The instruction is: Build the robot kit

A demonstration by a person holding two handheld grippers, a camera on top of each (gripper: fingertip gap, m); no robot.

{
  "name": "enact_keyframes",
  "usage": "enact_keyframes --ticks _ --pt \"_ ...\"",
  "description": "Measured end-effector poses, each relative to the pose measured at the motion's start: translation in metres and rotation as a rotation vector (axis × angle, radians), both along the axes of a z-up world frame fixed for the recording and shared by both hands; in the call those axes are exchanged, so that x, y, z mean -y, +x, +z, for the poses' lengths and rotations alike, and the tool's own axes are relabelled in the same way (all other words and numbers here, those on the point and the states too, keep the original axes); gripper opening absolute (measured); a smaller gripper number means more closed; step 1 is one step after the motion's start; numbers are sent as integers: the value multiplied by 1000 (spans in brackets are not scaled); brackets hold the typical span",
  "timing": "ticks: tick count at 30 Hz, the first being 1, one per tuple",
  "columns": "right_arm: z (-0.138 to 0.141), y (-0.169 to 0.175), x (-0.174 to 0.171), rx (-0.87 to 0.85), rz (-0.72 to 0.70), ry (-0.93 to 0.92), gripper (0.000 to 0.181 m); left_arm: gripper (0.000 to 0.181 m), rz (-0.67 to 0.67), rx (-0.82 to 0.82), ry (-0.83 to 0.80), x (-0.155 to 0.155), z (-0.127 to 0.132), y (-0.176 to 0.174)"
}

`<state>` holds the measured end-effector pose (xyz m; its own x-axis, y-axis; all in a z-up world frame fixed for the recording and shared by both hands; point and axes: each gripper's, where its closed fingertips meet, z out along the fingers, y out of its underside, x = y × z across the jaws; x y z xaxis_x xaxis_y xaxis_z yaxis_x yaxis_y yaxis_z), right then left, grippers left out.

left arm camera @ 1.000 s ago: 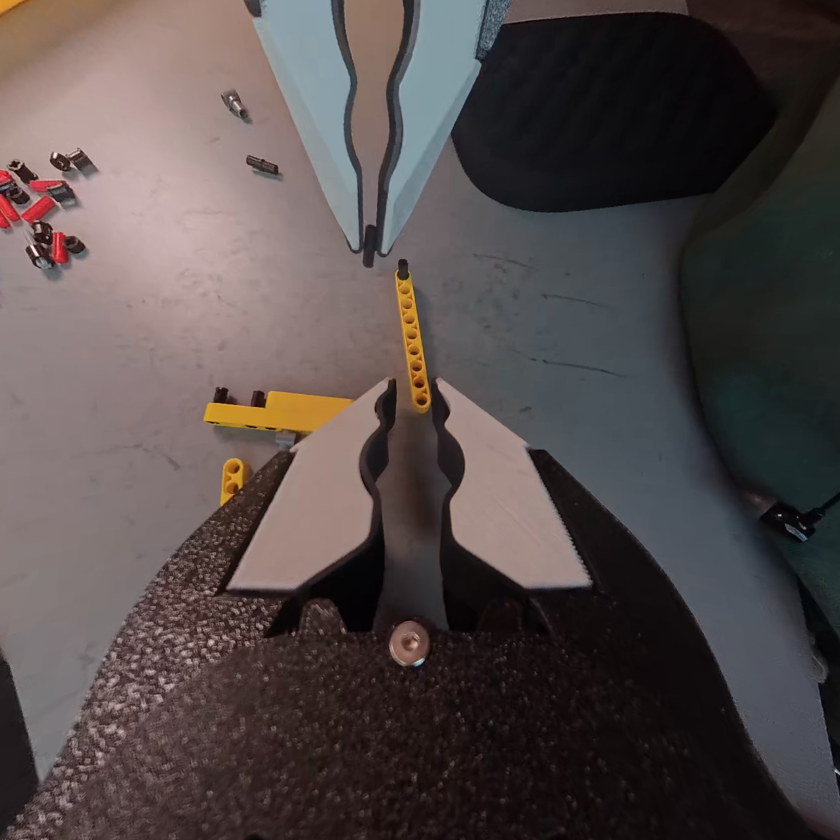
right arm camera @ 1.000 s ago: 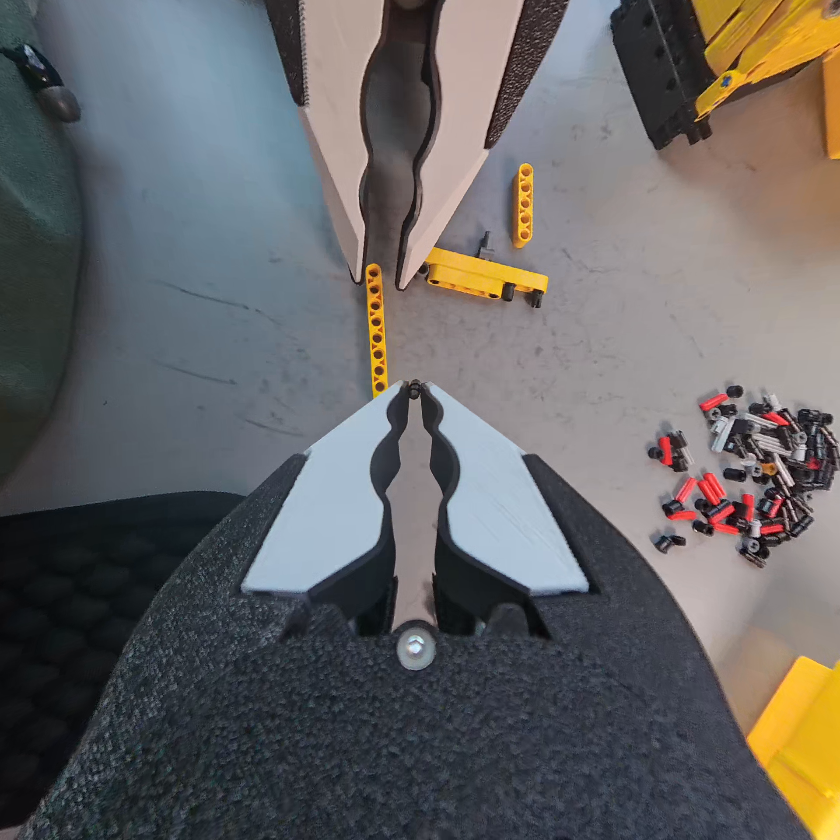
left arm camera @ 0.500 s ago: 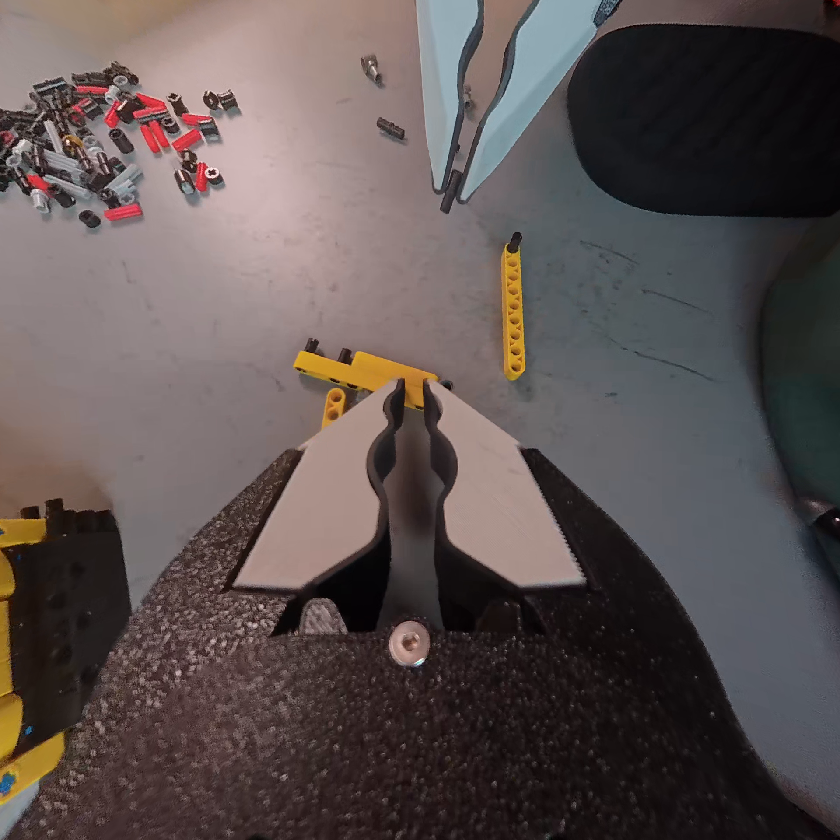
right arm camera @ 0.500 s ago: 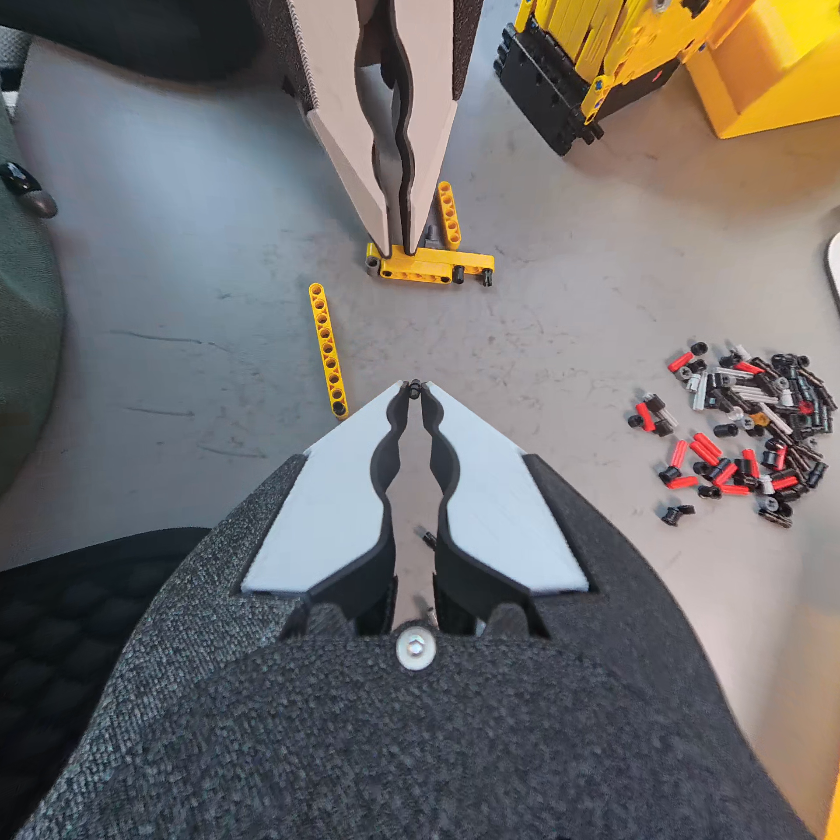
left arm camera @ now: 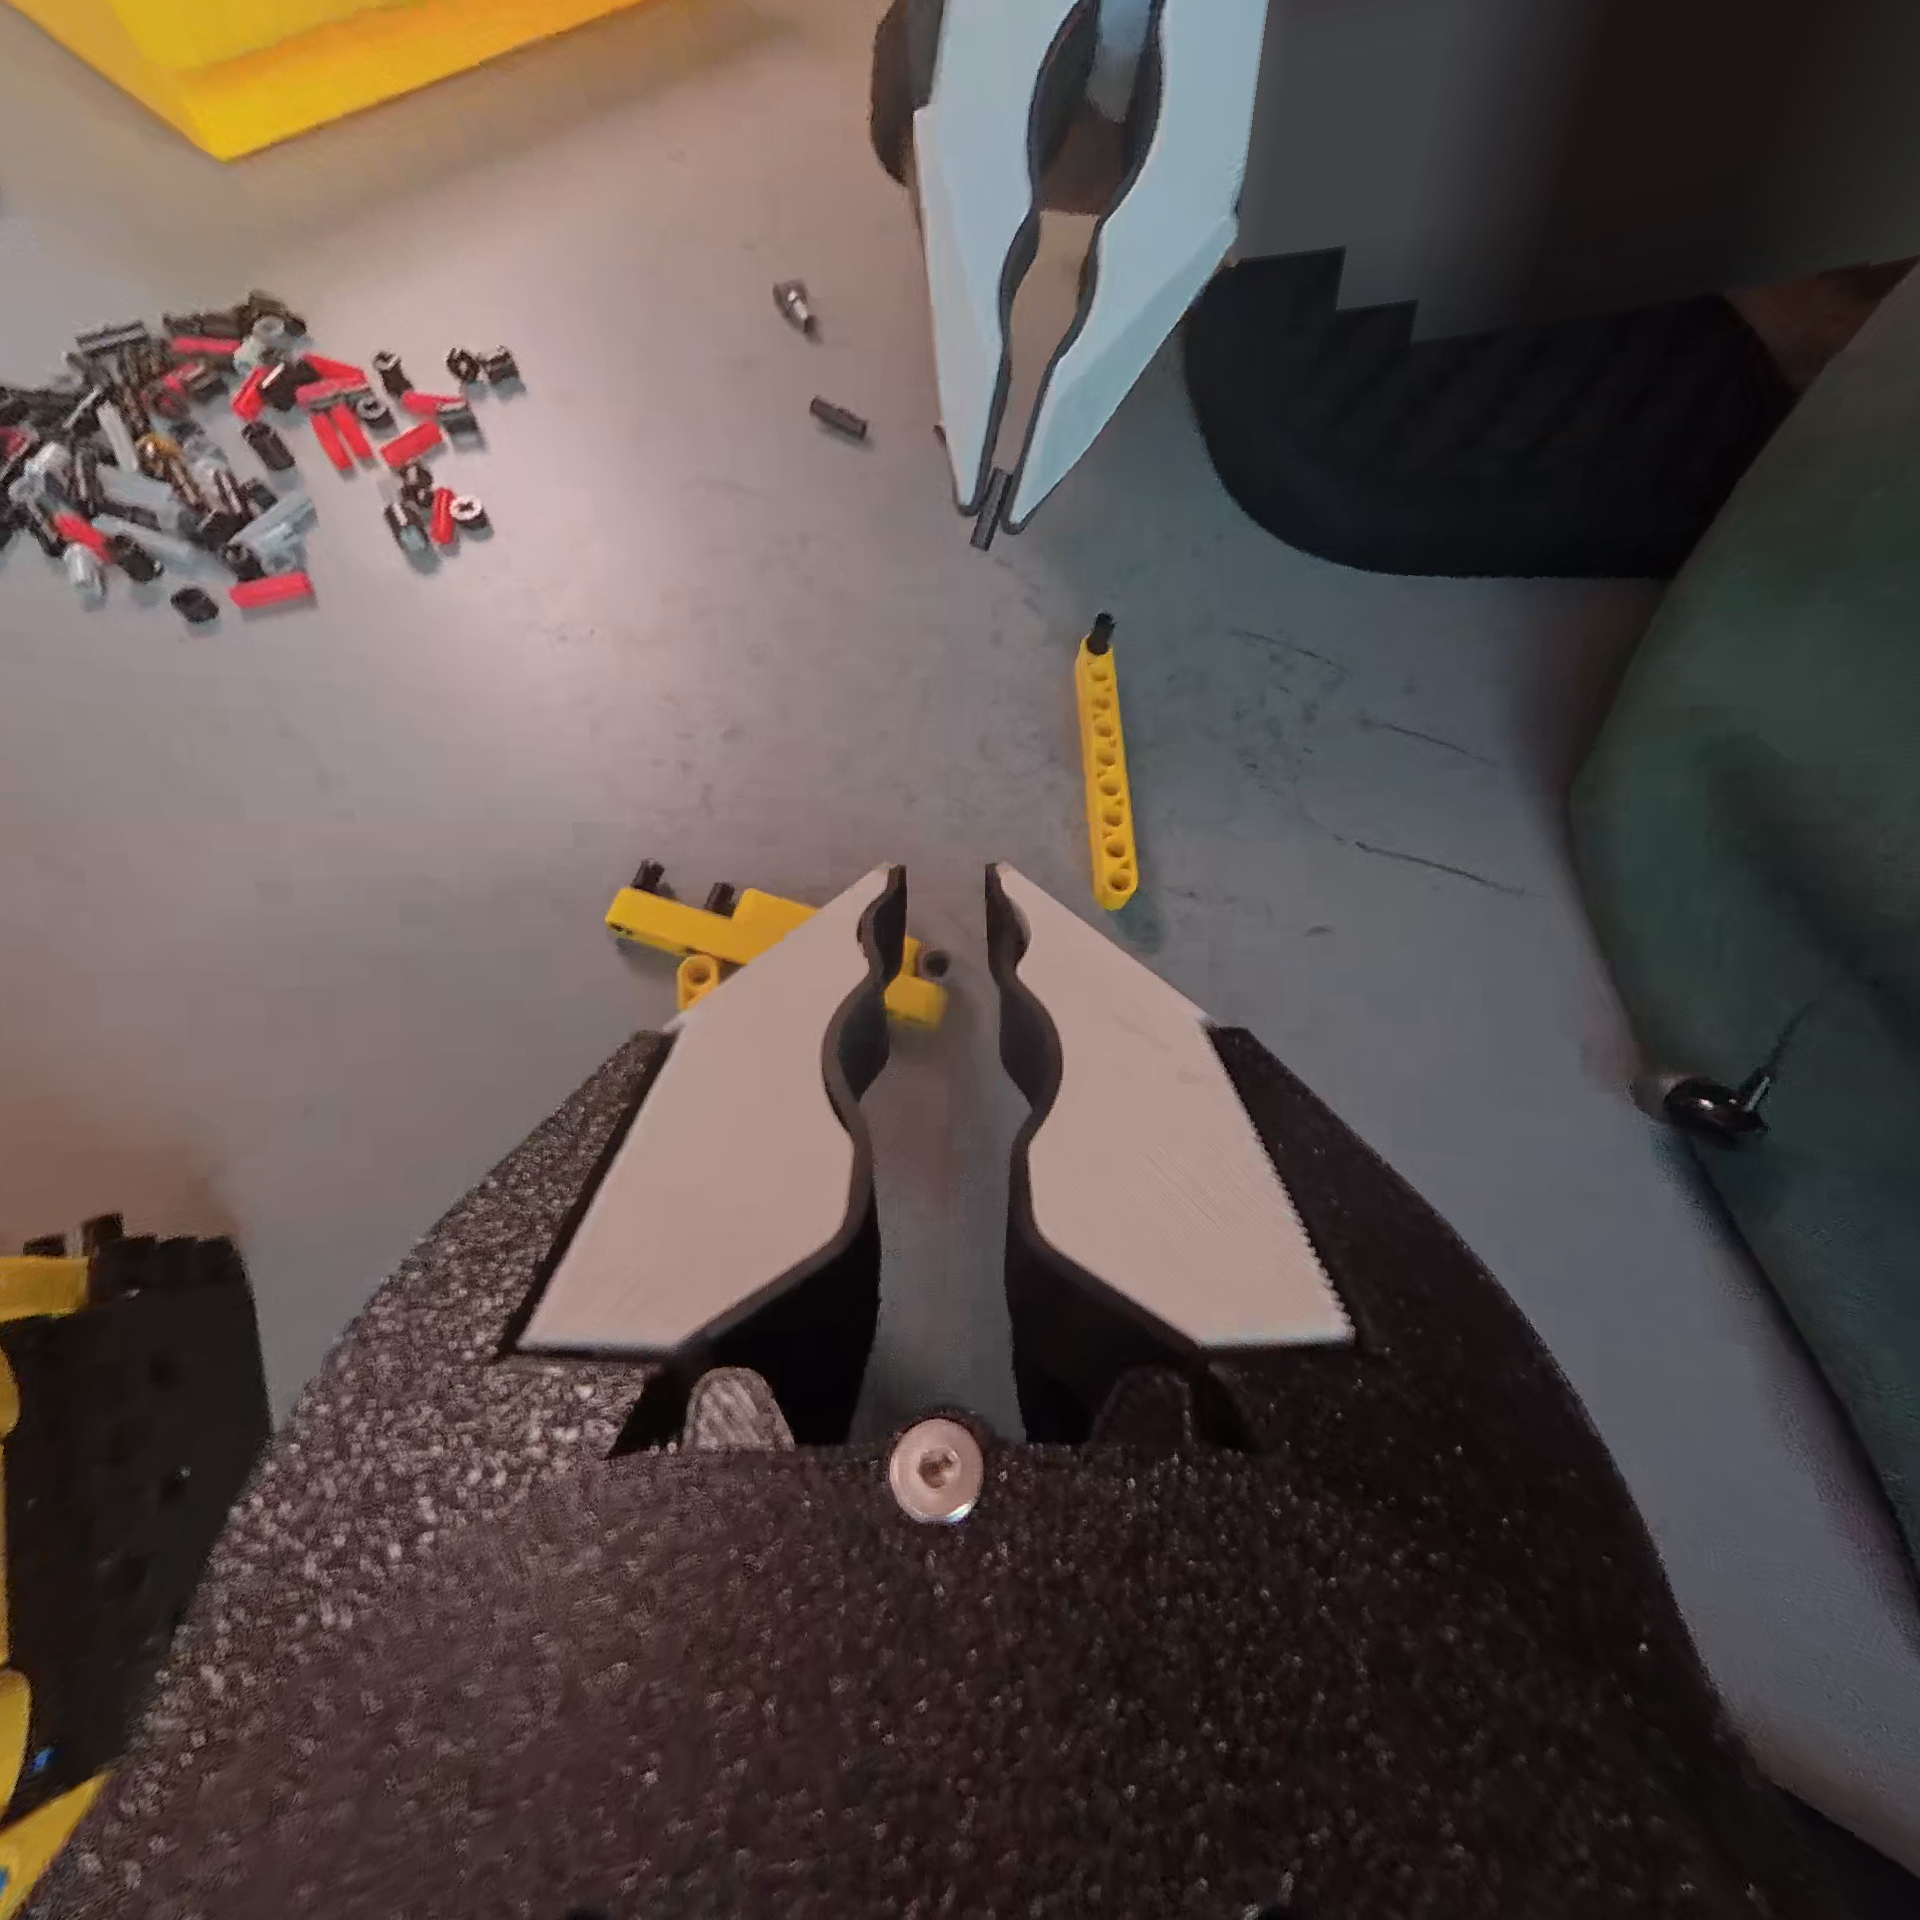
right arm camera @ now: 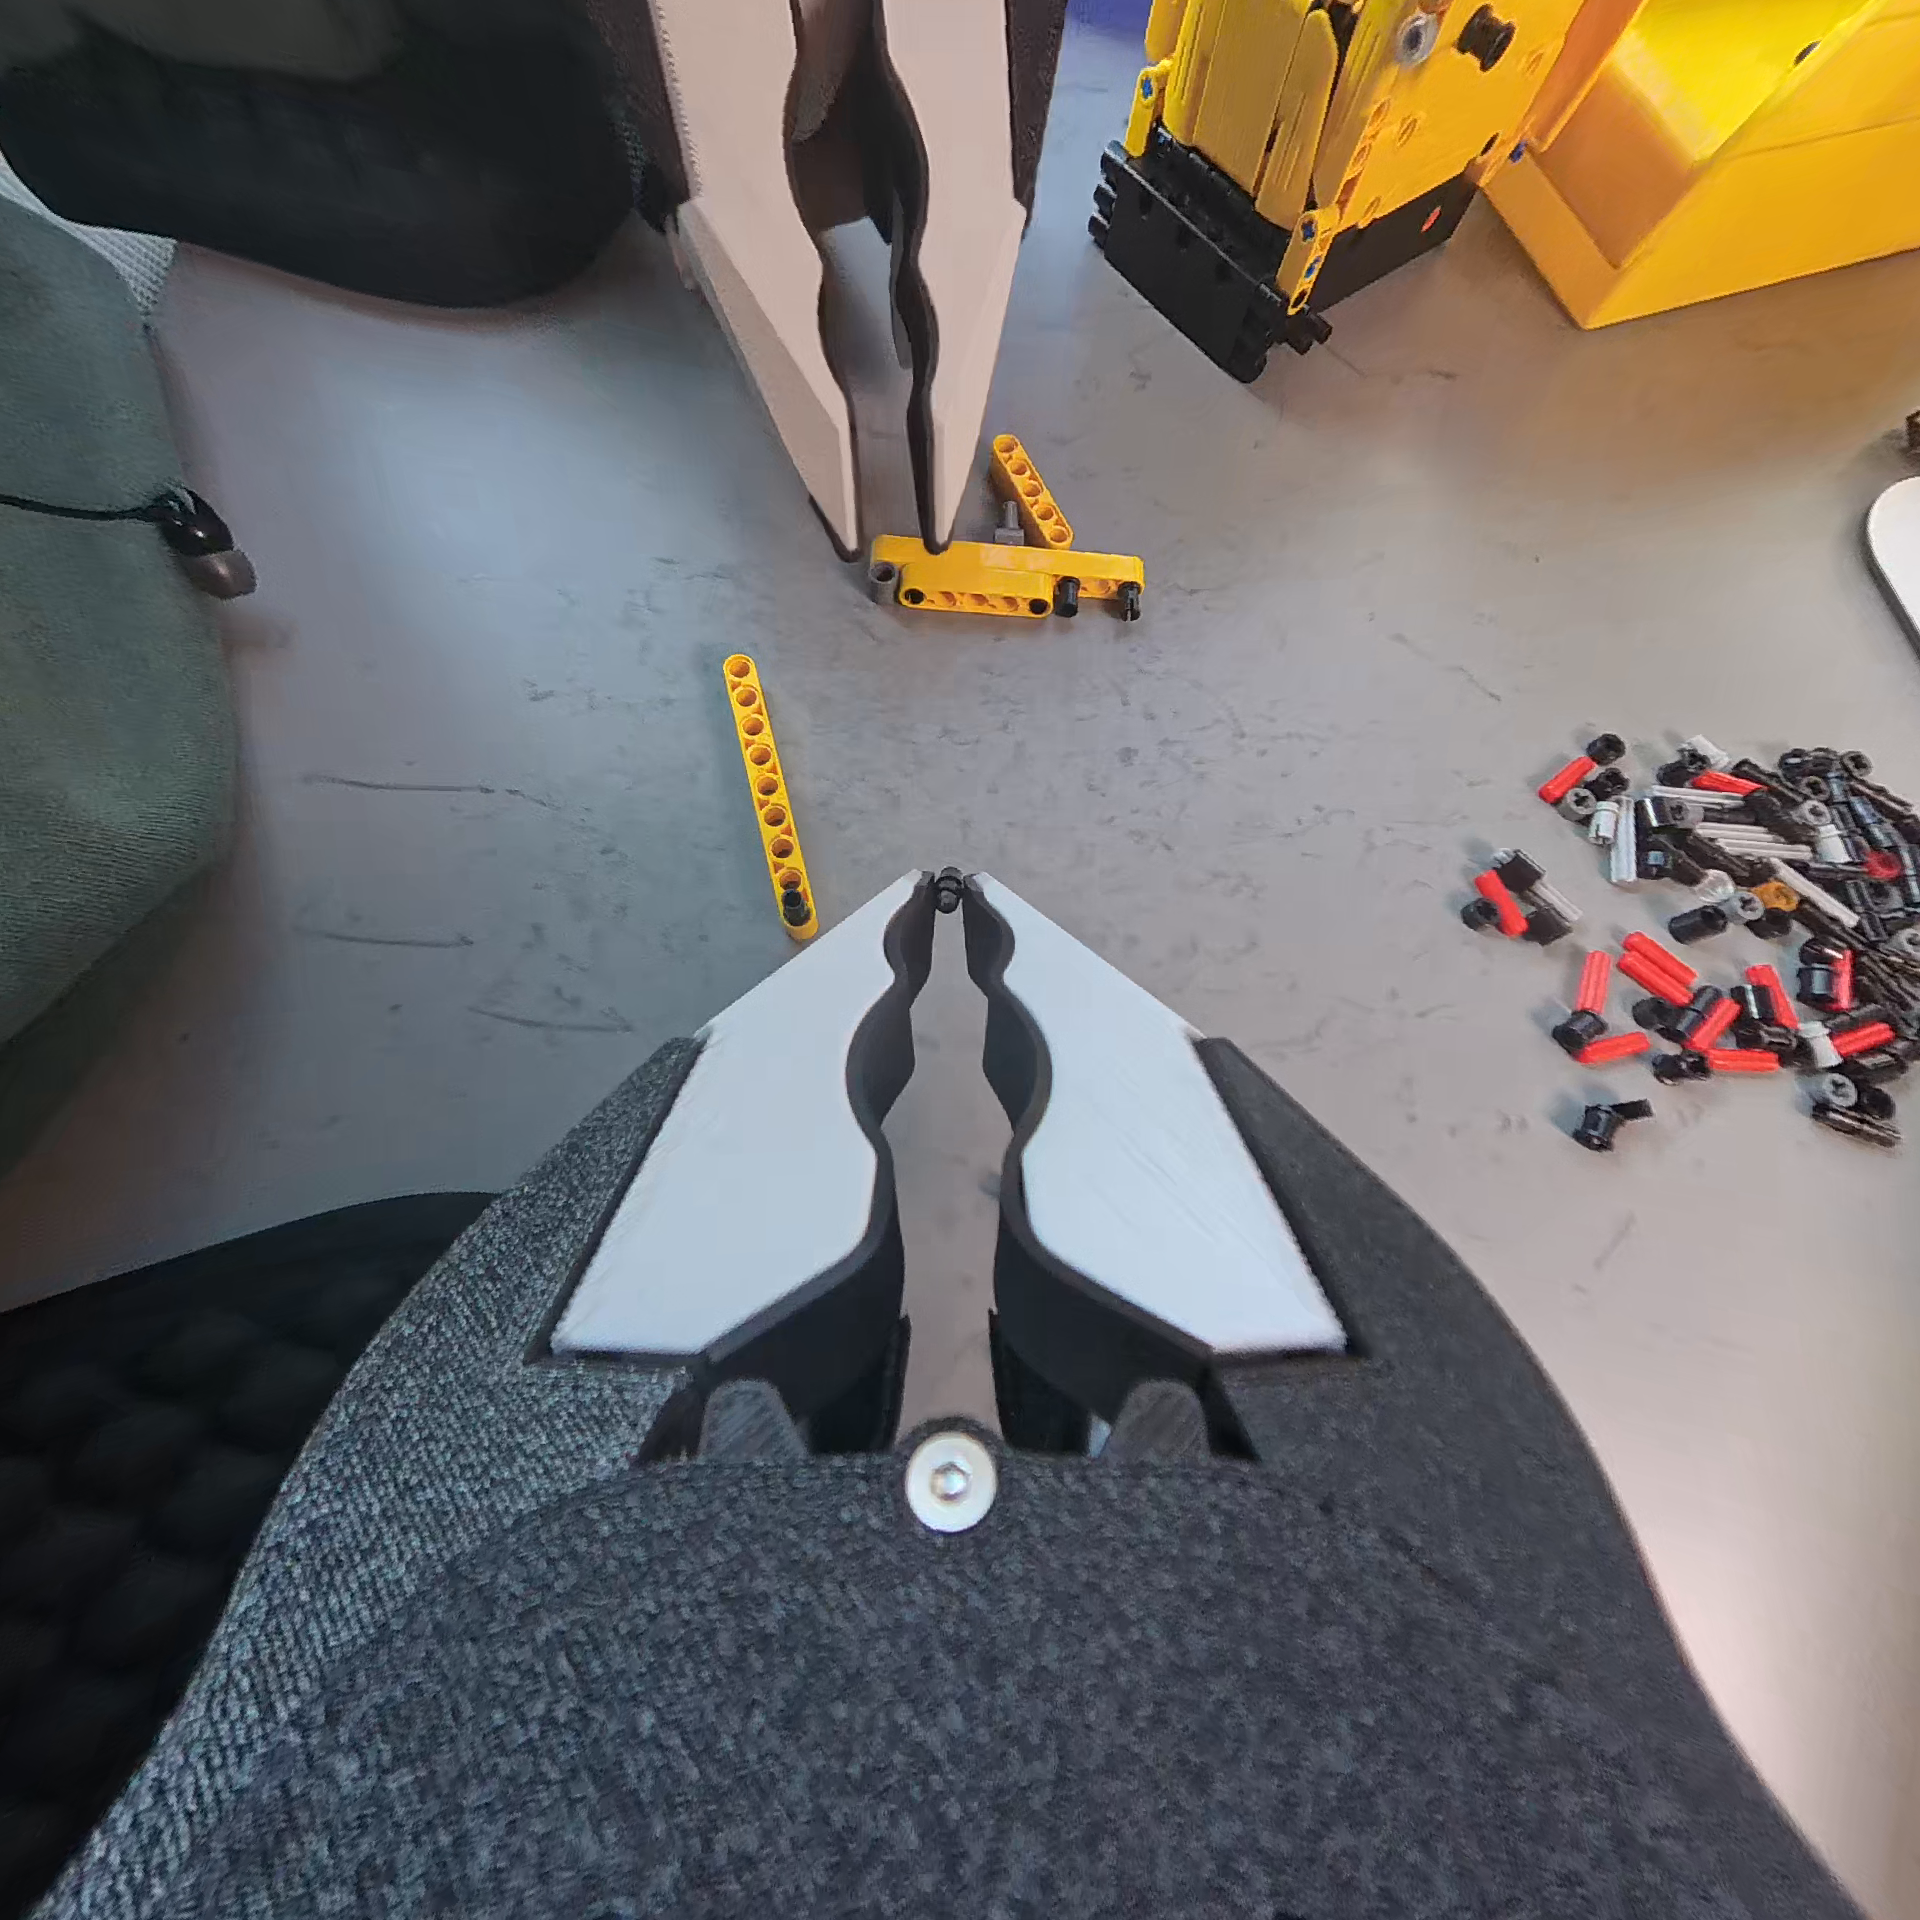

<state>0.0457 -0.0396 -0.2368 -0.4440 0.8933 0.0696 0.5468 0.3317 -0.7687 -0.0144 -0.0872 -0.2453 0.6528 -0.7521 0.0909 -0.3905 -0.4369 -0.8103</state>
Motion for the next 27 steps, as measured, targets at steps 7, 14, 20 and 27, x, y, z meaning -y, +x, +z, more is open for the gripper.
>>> enact_keyframes --ticks 7,14,20,27 --pt "1 -1 0 8 4 -29 5 19 -128 -65 -7 11 -10 35" --pt "1 3 23 92 127 -3 5 15 -143 -140 -29 13 -22 42" --pt "-1 3 34 196 193 80 5 10 -133 -107 -1 14 -14 41" --pt "-1 11 39 259 192 115 5 13 -165 -186 82 17 -16 49"
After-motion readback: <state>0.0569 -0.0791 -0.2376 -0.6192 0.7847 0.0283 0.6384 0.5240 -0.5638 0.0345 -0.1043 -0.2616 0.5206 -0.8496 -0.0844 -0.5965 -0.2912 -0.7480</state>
